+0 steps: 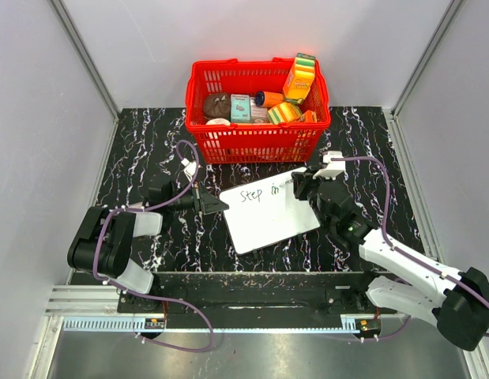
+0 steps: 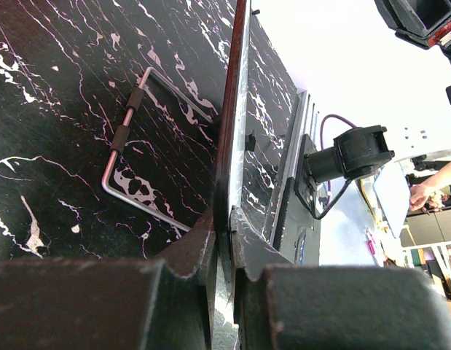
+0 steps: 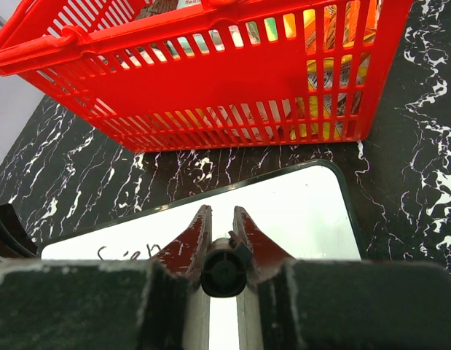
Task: Write a sentence on the whiteboard
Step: Write on the whiteboard with the whiteboard.
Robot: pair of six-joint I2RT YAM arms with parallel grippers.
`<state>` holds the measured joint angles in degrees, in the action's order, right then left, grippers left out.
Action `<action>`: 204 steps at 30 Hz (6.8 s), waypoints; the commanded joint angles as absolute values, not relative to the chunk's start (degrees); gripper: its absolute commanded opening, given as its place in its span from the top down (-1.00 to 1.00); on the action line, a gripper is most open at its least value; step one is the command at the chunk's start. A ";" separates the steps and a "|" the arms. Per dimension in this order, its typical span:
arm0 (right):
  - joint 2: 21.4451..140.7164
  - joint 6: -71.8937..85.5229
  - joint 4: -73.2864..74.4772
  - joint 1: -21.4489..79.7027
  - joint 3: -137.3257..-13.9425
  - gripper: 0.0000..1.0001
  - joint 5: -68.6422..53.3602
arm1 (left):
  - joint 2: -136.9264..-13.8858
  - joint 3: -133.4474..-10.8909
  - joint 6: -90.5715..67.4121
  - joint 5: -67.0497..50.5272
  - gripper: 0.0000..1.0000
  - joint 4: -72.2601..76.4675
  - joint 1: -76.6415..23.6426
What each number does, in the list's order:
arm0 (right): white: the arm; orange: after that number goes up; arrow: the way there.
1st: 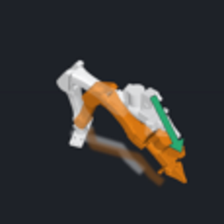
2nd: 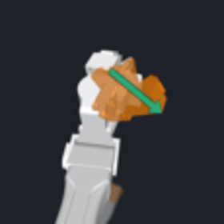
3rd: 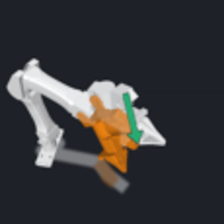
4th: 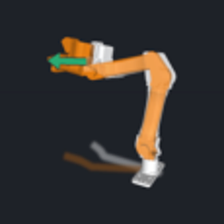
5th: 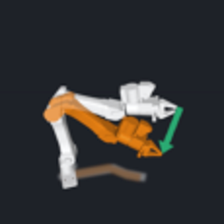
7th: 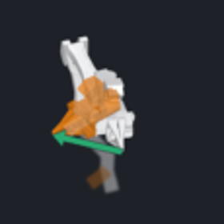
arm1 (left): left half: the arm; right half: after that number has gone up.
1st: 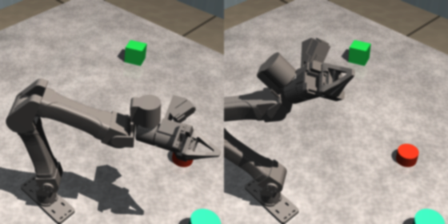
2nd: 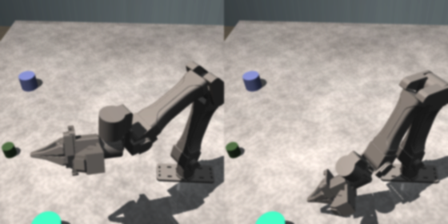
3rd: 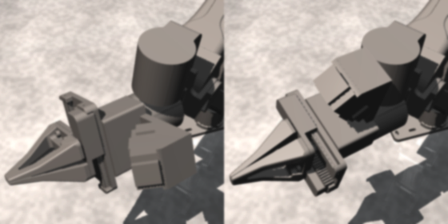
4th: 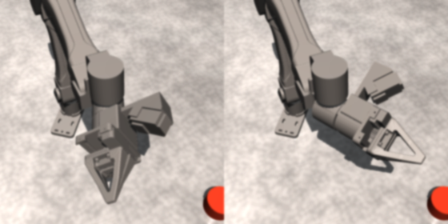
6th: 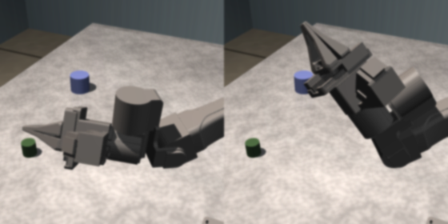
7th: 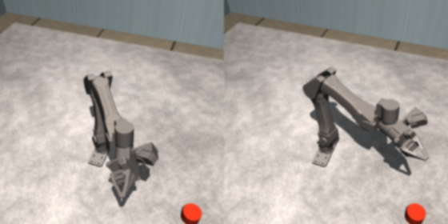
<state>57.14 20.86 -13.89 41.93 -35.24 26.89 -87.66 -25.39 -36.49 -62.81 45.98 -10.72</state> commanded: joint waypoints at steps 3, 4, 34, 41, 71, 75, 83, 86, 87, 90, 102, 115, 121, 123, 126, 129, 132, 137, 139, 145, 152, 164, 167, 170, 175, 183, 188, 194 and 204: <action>57.57 20.65 -17.58 41.40 -37.62 1.00 26.90 | -88.95 -26.63 -32.08 -62.49 1.00 47.11 -11.25; 57.57 20.74 -17.67 41.40 -37.53 1.00 26.81 | -89.03 -26.63 -32.08 -62.49 1.00 47.11 -11.25; 57.31 22.06 -14.33 40.52 -36.56 1.00 30.85 | -88.86 -26.63 -32.08 -62.67 1.00 47.02 -11.34; 56.69 22.15 -14.06 40.25 -36.56 1.00 30.94 | -88.86 -26.63 -32.08 -62.67 1.00 47.11 -11.25; 58.62 22.85 -19.16 40.17 -36.21 1.00 28.56 | -88.95 -26.54 -32.08 -62.58 1.00 47.11 -11.34; 59.06 22.67 -18.28 40.25 -36.74 1.00 28.13 | -89.03 -26.63 -32.08 -62.67 1.00 47.02 -11.25; 58.45 23.47 -16.35 40.25 -35.60 1.00 26.98 | -88.95 -26.54 -32.08 -62.67 1.00 47.02 -11.25; 58.10 23.73 -15.82 40.25 -34.98 1.00 26.63 | -88.95 -26.63 -32.08 -62.67 1.00 47.11 -11.34; 57.92 23.82 -15.73 40.25 -34.89 1.00 26.54 | -88.95 -26.63 -32.08 -62.67 1.00 47.11 -11.34; 57.48 24.08 -15.29 40.25 -34.28 1.00 26.37 | -89.03 -26.63 -32.17 -62.58 1.00 47.02 -11.34; 55.46 25.57 -13.54 40.25 -32.17 1.00 25.58 | -89.03 -26.72 -32.08 -62.67 1.00 47.02 -11.34; 53.61 26.19 -12.39 40.17 -30.94 1.00 26.36 | -89.03 -26.63 -32.17 -62.67 1.00 46.93 -11.34; 53.61 25.66 -12.30 40.25 -32.34 1.00 28.65 | -89.12 -26.72 -32.17 -62.58 1.00 46.93 -11.25; 53.88 25.23 -12.04 40.25 -33.22 1.00 29.26 | -89.03 -26.63 -32.17 -62.67 1.00 47.02 -11.25; 54.23 24.96 -11.95 40.25 -33.92 1.00 29.79 | -89.03 -26.72 -32.08 -62.67 1.00 46.93 -11.25; 54.23 24.79 -11.95 40.17 -34.19 1.00 30.23 | -88.95 -26.63 -32.17 -62.67 1.00 47.02 -11.34; 54.05 24.79 -12.04 40.17 -34.45 1.00 30.41 | -89.03 -26.63 -32.08 -62.75 1.00 47.02 -11.25; 51.86 23.73 -14.32 40.25 -34.01 1.00 29.80 | -89.03 -26.63 -32.08 -62.67 1.00 47.02 -11.34; 51.33 22.95 -14.85 40.17 -33.92 1.00 29.88 | -89.03 -26.72 -32.08 -62.67 1.00 46.93 -11.34; 51.59 21.36 -15.12 39.99 -34.89 1.00 30.50 | -89.03 -26.72 -32.17 -62.67 1.00 46.93 -11.25; 53.61 21.27 -15.21 39.29 -36.12 1.00 30.76 | -89.12 -26.72 -32.08 -62.67 1.00 46.93 -11.25; 57.39 21.71 -16.70 38.58 -37.00 1.00 29.18 | -89.30 -26.81 -32.08 -62.93 1.00 46.93 -11.25; 57.74 21.88 -16.79 38.58 -36.65 1.00 27.96 | -89.21 -26.81 -32.08 -62.84 1.00 46.93 -11.25; 57.39 22.06 -16.70 38.58 -36.13 1.00 27.08 | -89.30 -26.81 -32.17 -62.93 1.00 46.93 -11.34; 56.34 22.94 -15.38 38.58 -35.16 1.00 25.67 | -89.30 -26.81 -32.17 -62.84 1.00 46.93 -11.25; 54.49 24.43 -12.92 38.58 -32.87 1.00 25.31 | -89.21 -26.81 -32.17 -62.84 1.00 47.02 -11.25; 53.17 25.14 -11.69 38.50 -31.47 1.00 25.49 | -89.21 -26.81 -32.08 -62.84 1.00 47.02 -11.25; 52.47 25.49 -10.81 38.58 -31.11 1.00 27.06 | -89.30 -26.81 -32.17 -62.84 1.00 47.02 -11.34; 53.87 24.61 -10.99 38.58 -33.75 1.00 30.58 | -89.30 -26.81 -32.17 -62.84 1.00 46.93 -11.25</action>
<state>53.17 25.30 -11.18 38.87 -31.46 27.00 -88.27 -25.80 -36.51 -62.98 45.91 -10.74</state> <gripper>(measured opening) 0.186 0.122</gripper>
